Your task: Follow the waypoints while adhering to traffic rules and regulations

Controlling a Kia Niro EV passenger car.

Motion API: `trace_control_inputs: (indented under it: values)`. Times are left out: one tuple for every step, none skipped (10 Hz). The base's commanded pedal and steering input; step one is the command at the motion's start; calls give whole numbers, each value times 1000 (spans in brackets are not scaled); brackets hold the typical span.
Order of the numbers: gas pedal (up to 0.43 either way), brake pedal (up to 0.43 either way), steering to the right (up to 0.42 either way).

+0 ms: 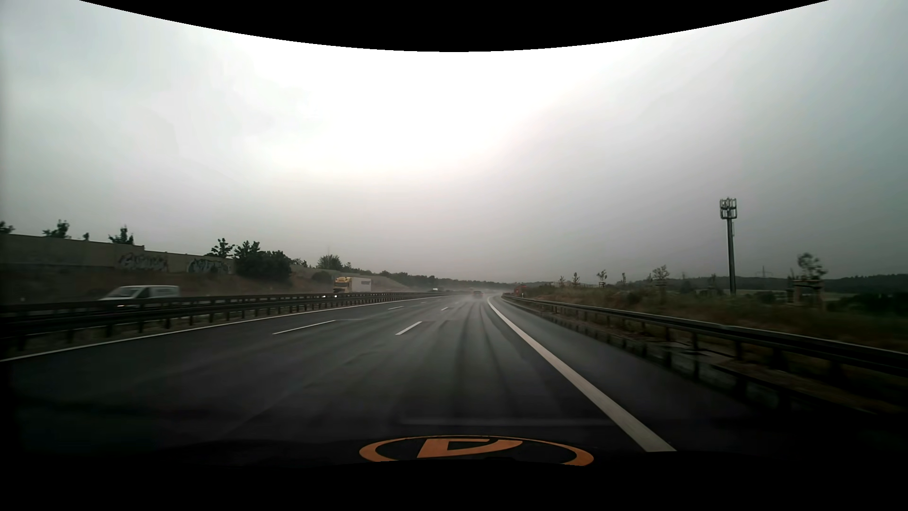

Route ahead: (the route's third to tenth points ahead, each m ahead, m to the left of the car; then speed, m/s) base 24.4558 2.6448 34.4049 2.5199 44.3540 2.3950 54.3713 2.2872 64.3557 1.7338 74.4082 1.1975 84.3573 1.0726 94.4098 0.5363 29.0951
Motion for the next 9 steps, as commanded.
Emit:
trace_control_inputs:
  values:
    - [177,0,5]
    - [177,0,4]
    - [177,0,5]
    - [177,0,5]
    - [177,0,3]
    - [177,0,3]
    - [189,0,3]
    - [197,0,3]
    - [209,0,3]
